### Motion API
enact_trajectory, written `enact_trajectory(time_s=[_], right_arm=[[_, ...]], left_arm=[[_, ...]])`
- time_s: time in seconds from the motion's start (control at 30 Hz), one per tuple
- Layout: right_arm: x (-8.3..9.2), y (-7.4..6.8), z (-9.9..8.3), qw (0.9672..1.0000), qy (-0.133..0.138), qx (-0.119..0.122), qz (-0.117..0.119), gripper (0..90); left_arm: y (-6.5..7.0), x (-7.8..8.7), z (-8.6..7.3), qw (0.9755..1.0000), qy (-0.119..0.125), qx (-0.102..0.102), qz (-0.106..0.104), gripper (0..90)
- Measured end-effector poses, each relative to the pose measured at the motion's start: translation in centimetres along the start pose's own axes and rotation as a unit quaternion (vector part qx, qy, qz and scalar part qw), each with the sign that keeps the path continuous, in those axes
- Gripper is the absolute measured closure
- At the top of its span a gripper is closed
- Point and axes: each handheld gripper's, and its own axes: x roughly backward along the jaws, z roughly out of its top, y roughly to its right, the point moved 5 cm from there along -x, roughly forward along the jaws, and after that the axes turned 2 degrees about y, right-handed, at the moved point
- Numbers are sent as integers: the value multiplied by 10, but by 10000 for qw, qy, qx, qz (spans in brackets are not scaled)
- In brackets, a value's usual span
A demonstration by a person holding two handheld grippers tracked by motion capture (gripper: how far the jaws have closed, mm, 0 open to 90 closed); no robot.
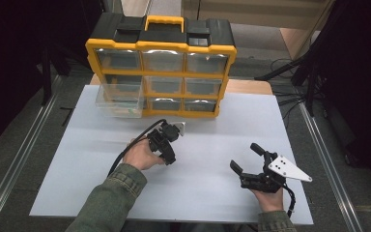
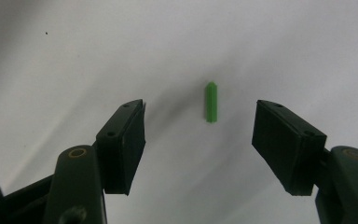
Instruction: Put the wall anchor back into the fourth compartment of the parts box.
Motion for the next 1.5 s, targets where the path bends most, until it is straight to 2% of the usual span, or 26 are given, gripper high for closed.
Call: enact_trajectory(time_s=[0.2,0.27,0.37,0.4,0.47,0.5,0.67,0.73,0.87,1.03,1.1,1.23,1.27,1.33,1.43,1.5], right_arm=[[0,0,0,10000,1,0,0,55],[0,0,0,10000,-3,6,1,55],[0,0,0,10000,2,4,-2,55],[0,0,0,10000,3,-1,-5,55],[0,1,0,10000,5,-10,-8,55],[1,1,0,10000,13,-9,-7,55],[1,1,1,10000,21,-8,-9,55],[1,1,1,10000,21,-6,-4,55],[1,1,1,10000,24,-10,-8,56],[1,1,1,10000,20,-3,-4,55],[1,1,1,10000,24,-10,-6,56],[1,1,1,10000,38,-13,-10,56],[1,2,1,10000,37,-7,-9,55],[1,2,1,10000,39,-9,-9,55],[1,1,1,10000,36,-8,-8,56],[1,1,1,10000,26,-13,-9,56]], left_arm=[[2,-10,-1,9999,-115,-1,12,341],[1,-13,0,9999,-106,-121,10,383],[1,-15,0,9998,-162,-133,24,385],[2,-16,0,9998,-157,-153,22,423],[2,-17,0,9998,-151,-154,16,442],[2,-17,0,9998,-132,-165,15,490],[2,-19,0,9997,-155,-204,15,583],[3,-22,0,9997,-168,-199,5,584],[4,-24,0,9997,-141,-190,-45,682],[3,-22,0,9990,-219,-381,-91,786],[3,-22,0,9988,-252,-392,-121,833],[3,-23,0,9990,-249,-334,-145,840],[2,-22,0,9986,-294,-411,-135,840],[3,-21,-1,9986,-306,-415,-145,840],[4,-19,-3,9979,-292,-515,-279,840],[7,-17,-4,9979,-269,-486,-325,839]])
